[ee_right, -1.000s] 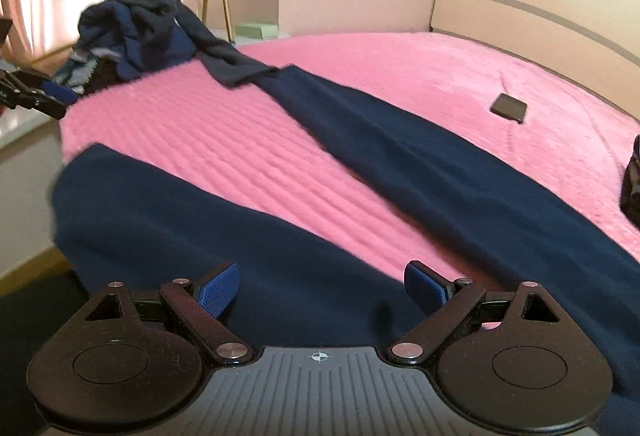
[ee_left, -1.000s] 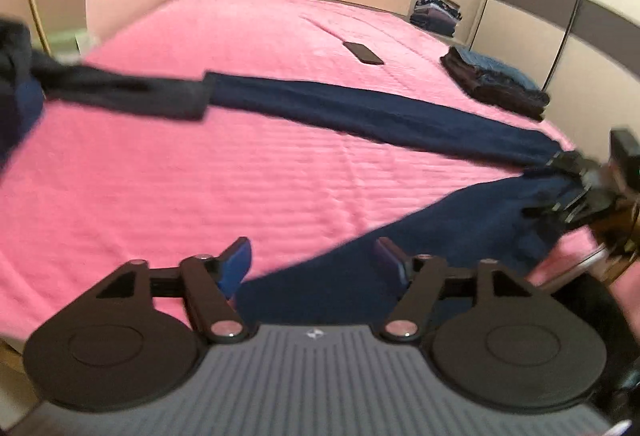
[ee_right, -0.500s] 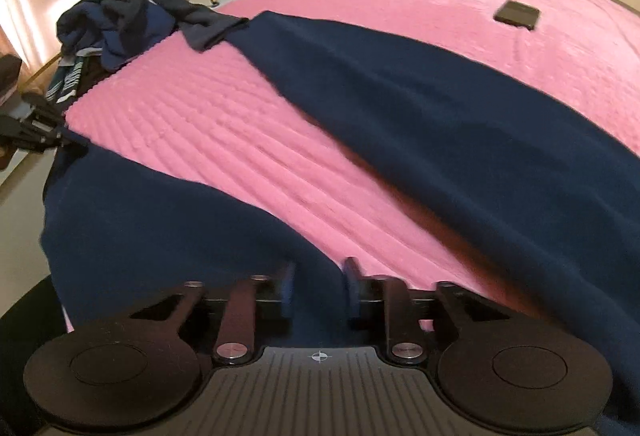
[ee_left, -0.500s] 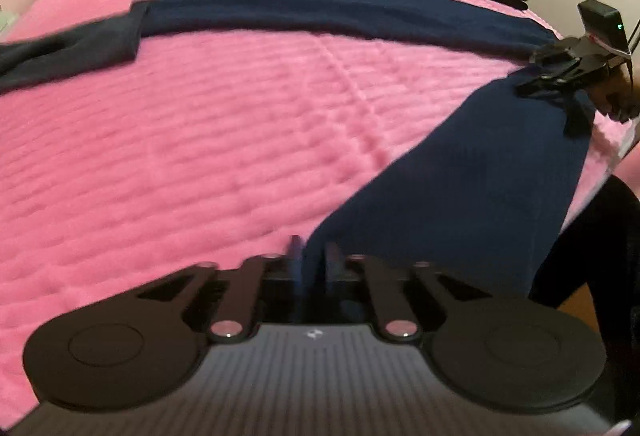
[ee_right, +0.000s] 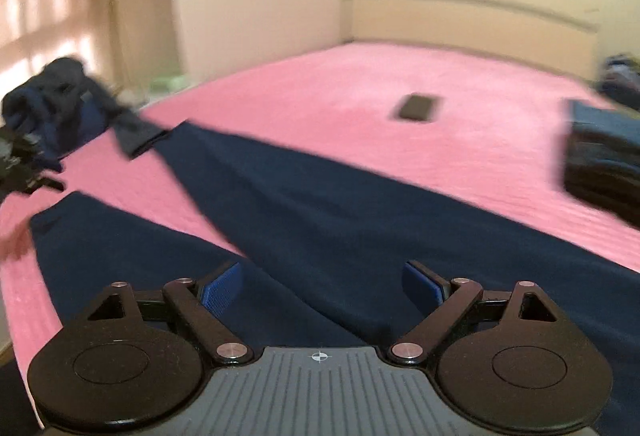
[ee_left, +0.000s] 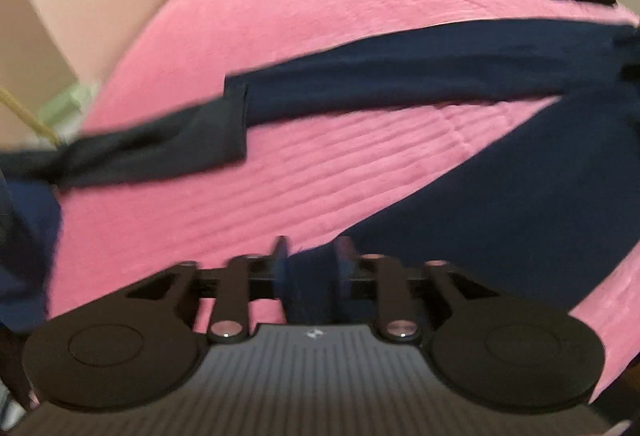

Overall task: Fold clothes
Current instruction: 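Grasp the waistband with the right gripper and straighten the sweatpants flat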

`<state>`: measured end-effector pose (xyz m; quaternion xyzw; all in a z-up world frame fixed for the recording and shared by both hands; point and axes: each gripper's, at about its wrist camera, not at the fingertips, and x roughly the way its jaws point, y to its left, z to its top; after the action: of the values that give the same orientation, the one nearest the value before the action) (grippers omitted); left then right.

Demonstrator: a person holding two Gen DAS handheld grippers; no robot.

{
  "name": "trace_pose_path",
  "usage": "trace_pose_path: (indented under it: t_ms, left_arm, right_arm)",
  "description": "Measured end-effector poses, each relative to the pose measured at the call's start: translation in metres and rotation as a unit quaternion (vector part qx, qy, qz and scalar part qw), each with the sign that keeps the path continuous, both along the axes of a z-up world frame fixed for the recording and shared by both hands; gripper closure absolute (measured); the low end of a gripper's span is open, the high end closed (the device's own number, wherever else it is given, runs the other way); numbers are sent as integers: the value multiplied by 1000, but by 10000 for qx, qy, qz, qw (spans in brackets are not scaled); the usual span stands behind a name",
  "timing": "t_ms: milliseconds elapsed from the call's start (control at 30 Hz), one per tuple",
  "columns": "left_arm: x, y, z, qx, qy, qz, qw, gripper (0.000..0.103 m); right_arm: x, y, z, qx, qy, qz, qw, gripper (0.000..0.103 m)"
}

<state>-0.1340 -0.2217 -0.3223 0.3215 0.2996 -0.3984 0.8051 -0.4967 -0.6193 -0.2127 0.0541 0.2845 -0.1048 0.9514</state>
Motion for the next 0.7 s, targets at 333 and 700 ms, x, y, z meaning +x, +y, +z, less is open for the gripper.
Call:
trace_pose_path:
  t_ms: [333, 700]
  left_arm:
    - [-175, -64, -17, 84, -906, -2893, 9529, 62]
    - [-248, -129, -63, 962, -1695, -4215, 8857, 66]
  right_arm:
    - [-164, -25, -22, -1894, 1511, -1038, 9646, 14]
    - [-205, -66, -91, -4259, 3216, 151, 8455, 37]
